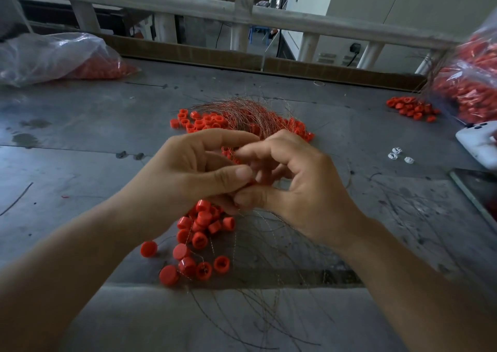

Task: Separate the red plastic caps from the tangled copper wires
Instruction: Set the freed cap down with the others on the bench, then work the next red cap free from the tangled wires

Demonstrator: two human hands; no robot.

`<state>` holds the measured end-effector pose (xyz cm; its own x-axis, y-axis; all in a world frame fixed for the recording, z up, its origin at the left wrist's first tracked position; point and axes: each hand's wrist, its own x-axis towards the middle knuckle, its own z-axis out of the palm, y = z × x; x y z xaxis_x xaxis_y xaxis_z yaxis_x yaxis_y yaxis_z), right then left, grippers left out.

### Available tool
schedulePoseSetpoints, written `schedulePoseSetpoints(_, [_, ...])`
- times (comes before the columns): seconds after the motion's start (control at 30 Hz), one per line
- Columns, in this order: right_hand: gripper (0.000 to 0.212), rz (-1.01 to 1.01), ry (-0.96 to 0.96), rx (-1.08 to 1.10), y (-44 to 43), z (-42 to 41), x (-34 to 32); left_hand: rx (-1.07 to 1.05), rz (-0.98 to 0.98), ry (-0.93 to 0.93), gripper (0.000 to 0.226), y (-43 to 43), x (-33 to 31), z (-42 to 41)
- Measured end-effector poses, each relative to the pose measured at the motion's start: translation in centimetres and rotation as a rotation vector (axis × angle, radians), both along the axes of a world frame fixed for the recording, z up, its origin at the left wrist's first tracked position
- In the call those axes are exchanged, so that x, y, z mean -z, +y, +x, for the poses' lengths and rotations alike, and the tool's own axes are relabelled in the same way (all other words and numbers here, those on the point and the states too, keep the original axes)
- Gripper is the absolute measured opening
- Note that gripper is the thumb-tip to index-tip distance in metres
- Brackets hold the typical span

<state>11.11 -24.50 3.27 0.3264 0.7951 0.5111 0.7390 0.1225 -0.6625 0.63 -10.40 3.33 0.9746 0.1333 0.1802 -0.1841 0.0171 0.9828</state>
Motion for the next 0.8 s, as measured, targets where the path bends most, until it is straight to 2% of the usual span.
schedulePoseSetpoints(0.07, [0.039,-0.087,0.127,-0.021,-0.1,0.2,-0.1,-0.001,-0.067,-0.013,0.050,0.4,-0.1,0.1])
schedulePoseSetpoints(0.17, [0.022,-0.158,0.227,-0.037,-0.1,0.3,-0.1,0.025,-0.235,-0.053,0.045,0.9,-0.2,0.2])
schedulePoseSetpoints(0.27, [0.011,-0.086,0.250,0.025,-0.2,0.4,-0.2,0.053,-0.285,-0.074,0.043,1.0,-0.4,0.1])
schedulePoseSetpoints(0.53, [0.007,-0.092,0.073,0.198,-0.5,0.9,-0.6,-0.181,-0.150,0.022,0.011,0.9,-0.3,0.4])
schedulePoseSetpoints(0.8, [0.007,-0.100,-0.004,0.230,-0.4,1.2,-0.5,-0.269,-0.076,0.067,0.019,1.4,-0.5,0.4])
